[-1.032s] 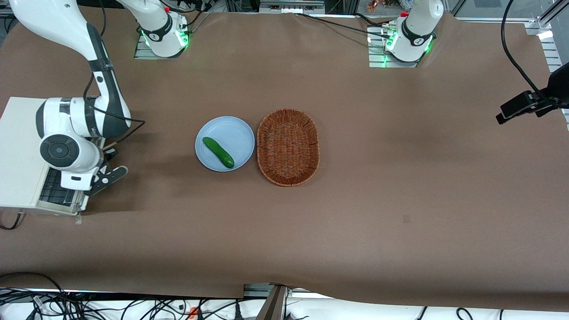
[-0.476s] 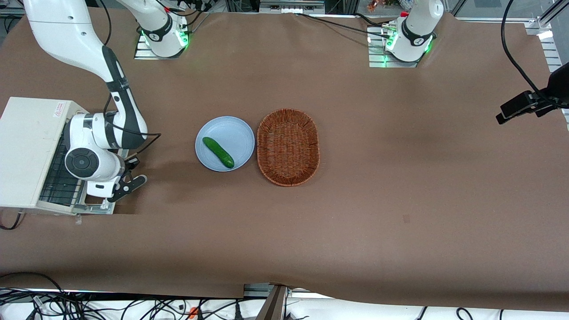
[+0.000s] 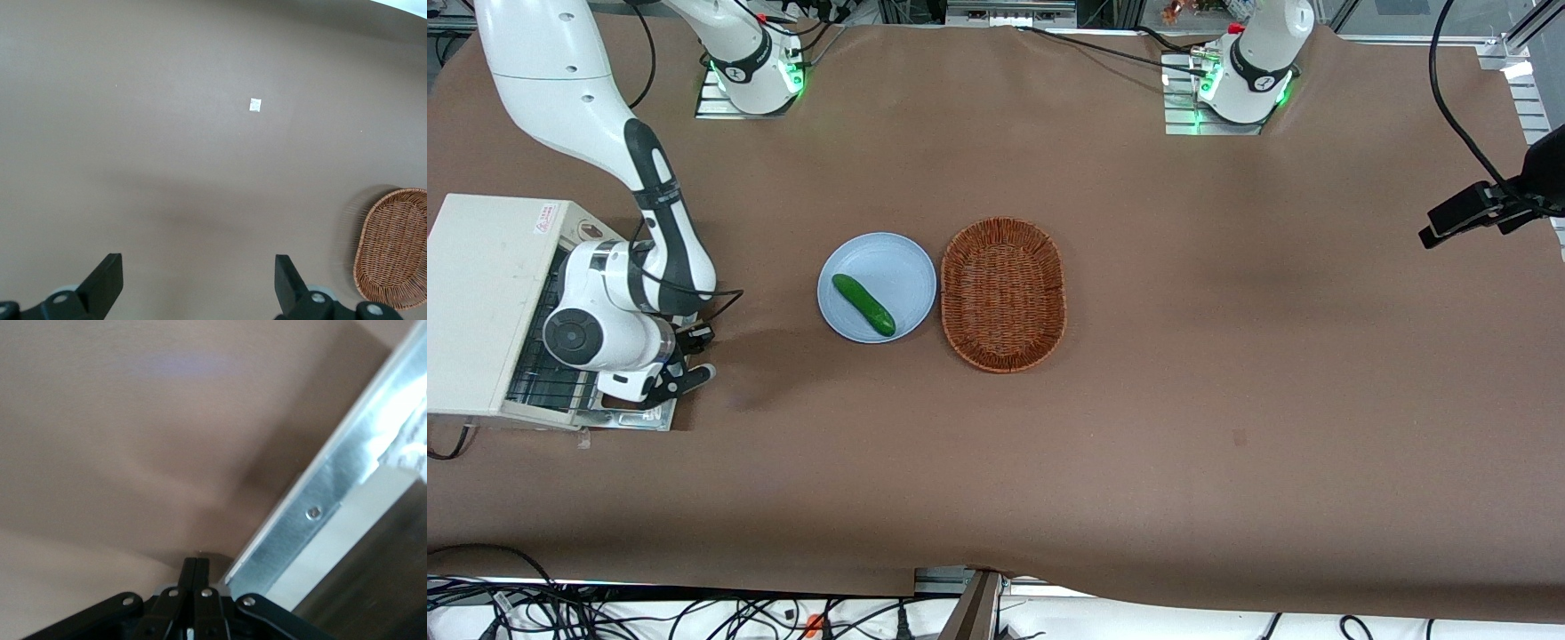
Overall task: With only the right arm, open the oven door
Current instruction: 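Pull the handle outward and down with the right gripper, swinging the door open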
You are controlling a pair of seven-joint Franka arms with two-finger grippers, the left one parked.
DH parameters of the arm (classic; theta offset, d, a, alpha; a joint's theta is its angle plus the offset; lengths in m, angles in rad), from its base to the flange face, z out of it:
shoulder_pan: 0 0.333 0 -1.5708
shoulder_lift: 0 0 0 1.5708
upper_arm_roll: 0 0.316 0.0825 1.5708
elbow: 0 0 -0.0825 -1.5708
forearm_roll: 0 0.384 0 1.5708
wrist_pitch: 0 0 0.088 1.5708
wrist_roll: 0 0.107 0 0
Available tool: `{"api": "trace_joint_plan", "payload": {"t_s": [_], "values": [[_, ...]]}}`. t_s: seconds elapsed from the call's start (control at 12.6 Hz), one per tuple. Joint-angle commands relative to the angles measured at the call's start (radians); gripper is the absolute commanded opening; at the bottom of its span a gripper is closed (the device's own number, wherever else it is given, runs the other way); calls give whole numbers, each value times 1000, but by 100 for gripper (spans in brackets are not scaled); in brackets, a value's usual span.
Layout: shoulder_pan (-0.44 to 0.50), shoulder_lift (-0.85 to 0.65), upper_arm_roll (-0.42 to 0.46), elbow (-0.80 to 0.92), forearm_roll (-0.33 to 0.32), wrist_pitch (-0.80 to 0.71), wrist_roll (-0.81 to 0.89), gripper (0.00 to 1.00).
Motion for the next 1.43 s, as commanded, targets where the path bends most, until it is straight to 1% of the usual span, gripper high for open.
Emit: {"api": "trace_joint_plan", "payload": {"t_s": [0.0, 0.16, 0.32, 0.48, 0.63, 0.71, 0.79, 0.87, 0.95, 1.03, 1.19, 1.35], "values": [[-22, 8, -23, -7, 77, -41, 71, 0], [-17, 9, -21, -4, 135, -75, 140, 0], [-5, 8, -21, 31, 178, -163, 221, 0], [1, 5, -21, 75, 179, -239, 240, 0], [7, -4, -21, 123, 176, -280, 232, 0], [9, -21, -21, 140, 162, -306, 227, 4], [11, -44, -24, 149, 150, -319, 223, 19], [12, -81, -21, 151, 110, -320, 212, 43], [12, -116, -21, 151, 91, -323, 204, 91], [11, -153, -21, 151, 90, -348, 172, 100], [9, -188, -27, 187, 88, -403, 123, 100], [6, -188, -29, 294, 76, -527, 123, 100]]}}
